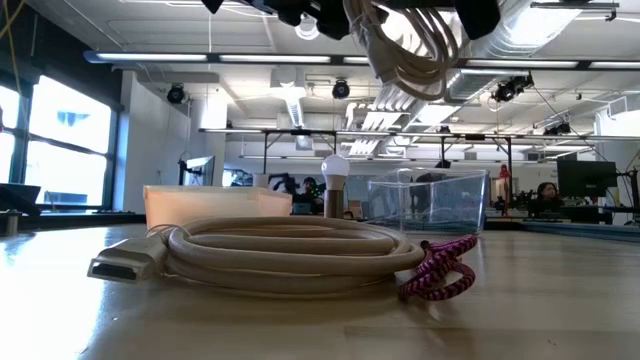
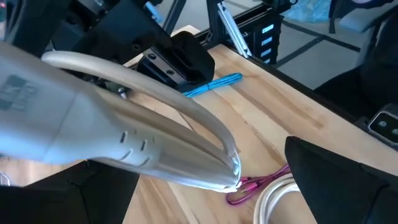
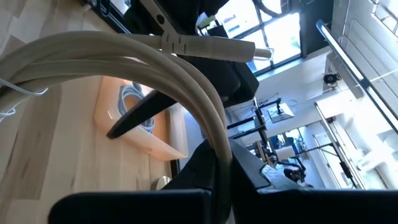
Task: Pick & Place USB Port
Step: Put the right light brown HDMI cable into the orange bin
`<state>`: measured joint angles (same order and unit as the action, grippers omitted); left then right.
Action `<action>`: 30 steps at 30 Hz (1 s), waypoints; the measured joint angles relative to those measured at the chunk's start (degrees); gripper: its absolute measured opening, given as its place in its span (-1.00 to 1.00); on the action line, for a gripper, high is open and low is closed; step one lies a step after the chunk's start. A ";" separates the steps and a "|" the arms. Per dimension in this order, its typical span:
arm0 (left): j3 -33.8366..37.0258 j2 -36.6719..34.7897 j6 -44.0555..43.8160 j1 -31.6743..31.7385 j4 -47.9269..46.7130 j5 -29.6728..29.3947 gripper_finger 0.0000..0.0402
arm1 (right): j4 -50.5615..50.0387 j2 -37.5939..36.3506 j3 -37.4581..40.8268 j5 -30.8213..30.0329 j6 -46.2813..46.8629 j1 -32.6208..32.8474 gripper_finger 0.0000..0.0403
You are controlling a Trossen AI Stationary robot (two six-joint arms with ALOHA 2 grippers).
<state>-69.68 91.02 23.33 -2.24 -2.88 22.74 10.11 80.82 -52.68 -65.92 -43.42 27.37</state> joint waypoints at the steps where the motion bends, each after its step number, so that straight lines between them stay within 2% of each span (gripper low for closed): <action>1: 0.02 0.00 0.59 0.00 0.08 0.04 0.91 | 0.41 0.00 -0.01 0.60 -0.26 -0.13 -0.95; 8: 0.08 1.05 0.42 0.00 3.10 1.81 0.90 | 1.27 -0.03 0.01 3.32 -0.46 -0.74 -0.95; 13: 0.20 3.07 -0.19 0.00 5.23 6.20 0.71 | 1.22 -0.02 0.02 3.89 -0.58 -0.72 -0.95; 18: 0.12 5.23 -3.08 0.09 9.85 12.80 0.27 | 1.65 -0.05 0.01 4.28 -0.11 -0.64 -0.95; 26: 0.12 6.25 -6.12 0.07 12.84 13.48 -0.78 | 1.37 -0.09 -0.03 4.08 0.49 -0.65 -0.95; 30: 0.12 6.25 -6.05 0.07 13.00 13.23 -0.81 | 1.30 -0.02 -0.03 4.19 0.79 -0.67 -0.95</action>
<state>-69.56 97.27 17.28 -2.17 10.12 35.97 11.42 80.79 -52.71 -61.73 -42.64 26.70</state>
